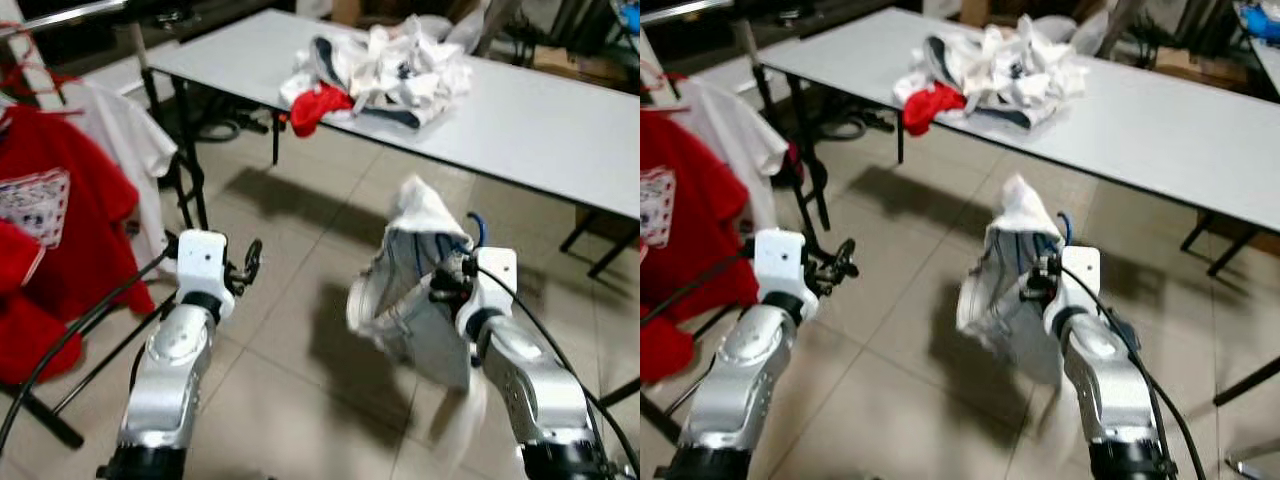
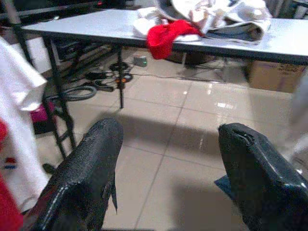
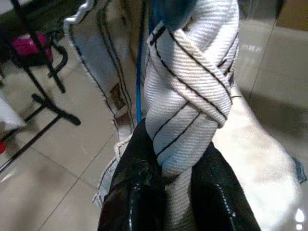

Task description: Hang hanger

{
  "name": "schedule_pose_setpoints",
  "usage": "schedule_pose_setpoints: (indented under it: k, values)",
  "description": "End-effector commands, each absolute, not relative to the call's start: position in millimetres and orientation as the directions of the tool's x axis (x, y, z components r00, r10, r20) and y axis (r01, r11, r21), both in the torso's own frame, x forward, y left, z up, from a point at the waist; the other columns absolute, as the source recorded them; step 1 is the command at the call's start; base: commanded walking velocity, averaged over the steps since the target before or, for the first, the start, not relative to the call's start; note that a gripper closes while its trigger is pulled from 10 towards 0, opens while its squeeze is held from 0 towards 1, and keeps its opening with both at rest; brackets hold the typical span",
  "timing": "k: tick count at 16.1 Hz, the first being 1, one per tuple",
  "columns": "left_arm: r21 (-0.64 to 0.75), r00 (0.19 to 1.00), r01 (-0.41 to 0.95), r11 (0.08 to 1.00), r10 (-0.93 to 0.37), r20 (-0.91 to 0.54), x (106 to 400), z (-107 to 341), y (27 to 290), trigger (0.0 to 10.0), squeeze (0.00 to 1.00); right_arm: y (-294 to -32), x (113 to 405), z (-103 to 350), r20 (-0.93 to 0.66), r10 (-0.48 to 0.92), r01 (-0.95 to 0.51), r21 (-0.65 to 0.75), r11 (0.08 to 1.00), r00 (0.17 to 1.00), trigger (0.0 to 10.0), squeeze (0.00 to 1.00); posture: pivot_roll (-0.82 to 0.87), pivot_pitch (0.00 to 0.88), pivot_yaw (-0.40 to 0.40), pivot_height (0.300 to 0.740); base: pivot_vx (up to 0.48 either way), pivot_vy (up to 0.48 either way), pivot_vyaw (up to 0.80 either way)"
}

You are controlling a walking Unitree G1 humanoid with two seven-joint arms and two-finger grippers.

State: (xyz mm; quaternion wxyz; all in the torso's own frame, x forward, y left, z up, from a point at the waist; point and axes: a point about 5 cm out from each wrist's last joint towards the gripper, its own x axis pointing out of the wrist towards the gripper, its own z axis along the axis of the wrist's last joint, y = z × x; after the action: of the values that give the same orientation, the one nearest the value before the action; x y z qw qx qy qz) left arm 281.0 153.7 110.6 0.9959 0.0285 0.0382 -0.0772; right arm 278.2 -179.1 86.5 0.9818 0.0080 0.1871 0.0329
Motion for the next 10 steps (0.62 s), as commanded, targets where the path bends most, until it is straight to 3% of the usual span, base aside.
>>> schedule_pose_setpoints:
  k: [1, 3, 10]
  values:
    - [0.043, 0.980, 0.187, 0.981, -0.183, -0.079, 282, 112, 143, 10.0, 0.00, -191, 280, 98, -0.314, 0.026, -0.028, -0.001, 1.000, 0.949, 10.0, 0.00, 0.05, 0.042, -0.051, 0.740, 0.379, 0.000, 0.00]
    - [0.044, 0.981, 0.181, 0.982, -0.177, -0.081, 280, 113, 144, 10.0, 0.00, -182, 279, 93, -0.330, 0.077, -0.095, -0.038, 0.995, 0.941, 10.0, 0.00, 0.05, 0.047, -0.059, 0.740, 0.377, 0.000, 0.00]
    - [0.057, 0.982, 0.175, 0.983, -0.170, -0.082, 280, 113, 146, 10.0, 0.00, -182, 283, 93, -0.324, 0.067, -0.088, -0.050, 0.995, 0.944, 10.0, 0.00, 0.06, 0.046, -0.067, 0.740, 0.375, 0.000, 0.00]
